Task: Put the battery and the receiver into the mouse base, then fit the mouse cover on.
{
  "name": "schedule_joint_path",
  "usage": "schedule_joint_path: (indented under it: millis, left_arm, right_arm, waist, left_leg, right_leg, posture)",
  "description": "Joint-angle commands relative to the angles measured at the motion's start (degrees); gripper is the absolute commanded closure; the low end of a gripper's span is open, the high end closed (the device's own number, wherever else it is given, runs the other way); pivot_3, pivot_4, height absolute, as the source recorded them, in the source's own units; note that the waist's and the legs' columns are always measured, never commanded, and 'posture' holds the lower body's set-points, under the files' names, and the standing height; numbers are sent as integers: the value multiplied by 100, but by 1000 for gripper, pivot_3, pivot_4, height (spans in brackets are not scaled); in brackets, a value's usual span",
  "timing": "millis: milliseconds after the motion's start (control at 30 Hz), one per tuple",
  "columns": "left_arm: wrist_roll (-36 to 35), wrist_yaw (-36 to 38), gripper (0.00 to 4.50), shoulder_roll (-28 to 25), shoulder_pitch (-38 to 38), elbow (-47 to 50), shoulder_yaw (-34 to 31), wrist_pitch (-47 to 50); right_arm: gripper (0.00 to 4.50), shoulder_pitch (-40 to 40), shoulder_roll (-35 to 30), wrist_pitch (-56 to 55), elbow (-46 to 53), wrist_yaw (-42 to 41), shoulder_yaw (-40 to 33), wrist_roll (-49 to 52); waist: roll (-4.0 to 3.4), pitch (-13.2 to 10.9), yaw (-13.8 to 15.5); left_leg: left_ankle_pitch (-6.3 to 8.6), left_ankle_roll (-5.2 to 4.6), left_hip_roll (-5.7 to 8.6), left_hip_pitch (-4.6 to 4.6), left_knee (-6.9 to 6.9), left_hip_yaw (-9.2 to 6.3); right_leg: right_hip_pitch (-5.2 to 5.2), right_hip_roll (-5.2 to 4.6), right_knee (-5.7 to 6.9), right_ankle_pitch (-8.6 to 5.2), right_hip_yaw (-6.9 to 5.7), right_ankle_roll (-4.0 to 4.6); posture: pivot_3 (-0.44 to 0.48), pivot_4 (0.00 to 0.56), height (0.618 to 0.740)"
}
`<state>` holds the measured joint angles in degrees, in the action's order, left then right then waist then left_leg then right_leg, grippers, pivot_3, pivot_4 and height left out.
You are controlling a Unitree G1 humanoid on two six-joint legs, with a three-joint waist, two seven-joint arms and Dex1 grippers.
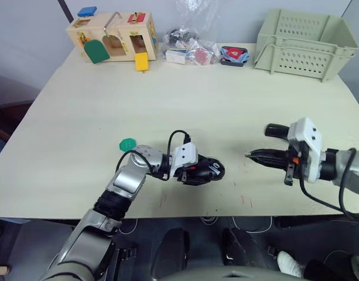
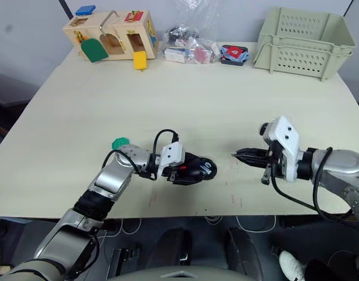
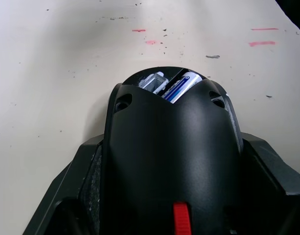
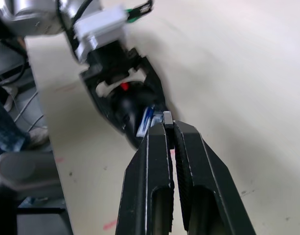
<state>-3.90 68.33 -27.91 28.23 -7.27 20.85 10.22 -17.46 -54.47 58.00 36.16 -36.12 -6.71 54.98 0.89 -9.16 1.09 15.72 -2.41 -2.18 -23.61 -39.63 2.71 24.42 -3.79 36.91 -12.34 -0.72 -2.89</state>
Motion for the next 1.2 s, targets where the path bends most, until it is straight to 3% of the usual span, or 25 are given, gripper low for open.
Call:
schedule_joint_path:
  millis: [33,133,333,500,800,1033,1200]
  left_arm:
    - [209,-117,1536,120,16,-30,252,178]
    - [312,-118,1536,151,73,-76,341,210]
    - [394,-85,1536,196,201,-188,448,285]
    - [433,-60,1536,204,273,-263,495,330]
    - [469,-48,1536,120,246,-157,536,456]
    - [460,-84,1536,108,218,-113,526,488]
    - [445,-76,1536,37,132,8,513,526]
  right_arm:
    - [4500,-665,-173,1112,18,468,212,471]
    - [4500,-1424,-152,1863,-209,636,609,539]
    - [4500,-3023,680,3366,-1039,1177,1089,901]
    - [4500,-4197,567,3450,-2127,1779,2559,1455]
    - [4500,-5989,1124,3450,-4110,2851,4583,2648]
    - [4500,-6738,1471,3450,-4977,3601,5679,3790]
    - [4500,-6770,1695,3450,-5283,4168,5922,4326]
  waist:
    - [1,1,16]
    - [2,2,37]
    - [-7,10,16]
    - [-12,13,-11]
    - [-14,13,-27]
    - [-13,13,-31]
    - [-13,13,-39]
  left_leg:
    - [0,0,1,0,0,0]
    - [0,0,5,-5,-3,0]
    - [0,-2,5,-9,-8,-3]
    - [0,-3,10,-10,-10,1]
    - [1,-4,8,-16,-11,2]
    - [1,-4,7,-19,-10,0]
    - [1,-5,6,-20,-10,-2]
  right_leg:
    - [0,-2,0,0,-1,0]
    - [-2,-7,-2,0,-9,1]
    - [-1,-11,-3,6,-8,-3]
    - [4,-19,-5,15,6,-17]
    - [11,-19,-4,15,3,-17]
    - [15,-19,-4,16,2,-17]
    - [15,-18,-4,16,1,-17]
  posture:
    - [0,150,740]
    - [0,150,740]
    - [0,150,740]
    - [0,150,740]
    - [0,150,740]
    - [0,150,740]
    - [0,150,740]
